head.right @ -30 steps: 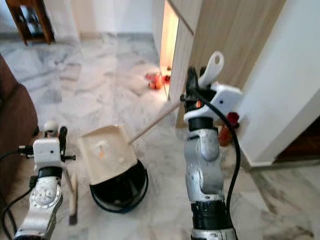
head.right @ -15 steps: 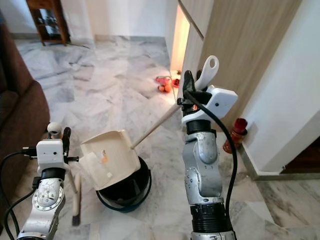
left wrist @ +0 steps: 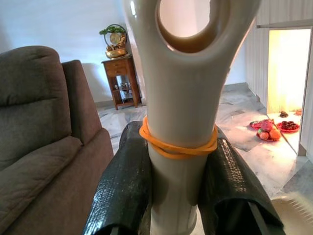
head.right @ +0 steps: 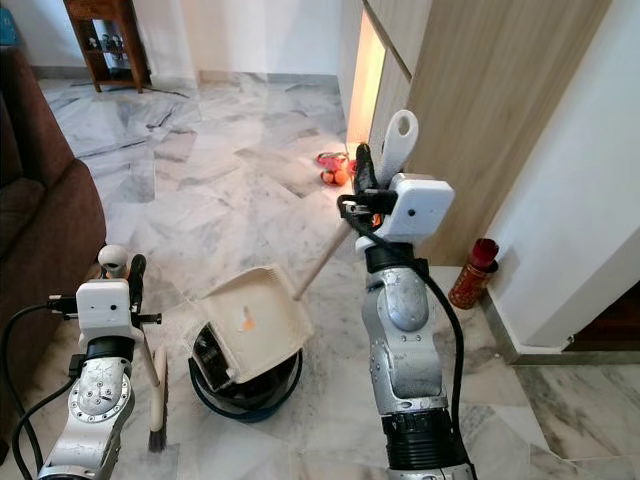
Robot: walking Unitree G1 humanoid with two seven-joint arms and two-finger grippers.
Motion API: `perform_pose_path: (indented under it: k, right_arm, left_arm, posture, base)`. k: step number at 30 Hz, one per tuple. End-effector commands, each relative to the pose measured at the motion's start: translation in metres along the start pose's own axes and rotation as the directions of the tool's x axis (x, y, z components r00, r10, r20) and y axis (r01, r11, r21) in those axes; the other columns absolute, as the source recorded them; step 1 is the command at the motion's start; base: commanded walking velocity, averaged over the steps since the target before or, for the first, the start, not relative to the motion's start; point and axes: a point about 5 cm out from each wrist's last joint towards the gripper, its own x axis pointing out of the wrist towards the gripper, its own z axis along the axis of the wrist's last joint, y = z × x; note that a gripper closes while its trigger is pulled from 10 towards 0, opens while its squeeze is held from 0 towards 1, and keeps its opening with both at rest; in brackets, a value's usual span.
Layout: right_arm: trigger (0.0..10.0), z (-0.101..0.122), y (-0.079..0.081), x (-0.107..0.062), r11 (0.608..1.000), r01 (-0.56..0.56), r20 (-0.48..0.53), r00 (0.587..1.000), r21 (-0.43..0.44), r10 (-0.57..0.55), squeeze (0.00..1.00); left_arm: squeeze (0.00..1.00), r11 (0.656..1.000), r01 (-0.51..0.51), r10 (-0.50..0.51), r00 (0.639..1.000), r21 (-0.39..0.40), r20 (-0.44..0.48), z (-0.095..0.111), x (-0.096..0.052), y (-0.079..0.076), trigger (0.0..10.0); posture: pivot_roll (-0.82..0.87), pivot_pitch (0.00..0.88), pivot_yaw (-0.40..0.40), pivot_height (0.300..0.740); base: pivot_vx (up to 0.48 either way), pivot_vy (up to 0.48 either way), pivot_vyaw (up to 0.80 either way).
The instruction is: Sweep floor
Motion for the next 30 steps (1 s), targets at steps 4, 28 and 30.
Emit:
perform_pose_path:
  k: [4,28,30]
  right_arm:
    - [10.0,0.022,0.004,0.001,0.978,-0.022,0.150,0.987,-0.206,0.054,0.00]
    - [10.0,-0.017,-0.040,-0.006,0.928,0.188,0.027,0.982,-0.322,-0.189,0.00]
    - [10.0,-0.033,-0.052,-0.012,0.923,0.225,-0.042,0.967,-0.311,-0.250,0.00]
  left_arm:
    - [0.00,1.000,0.017,-0.017,0.999,0.002,0.035,0.007,-0.001,-0.003,10.0]
    - [0.00,0.997,0.074,-0.074,0.997,-0.013,0.026,0.005,-0.002,-0.008,10.0]
    - [0.00,0.997,0.080,-0.080,0.997,-0.014,0.022,0.004,-0.003,-0.008,10.0]
  posture:
    - [0.12,0.000,-0.051,0.740]
    - [0.11,0.000,-0.046,0.740]
    - [0.12,0.000,-0.047,0.740]
  base:
    - [0.000,0.000,0.00]
    - [0.000,0.000,0.00]
    - [0.000,0.000,0.00]
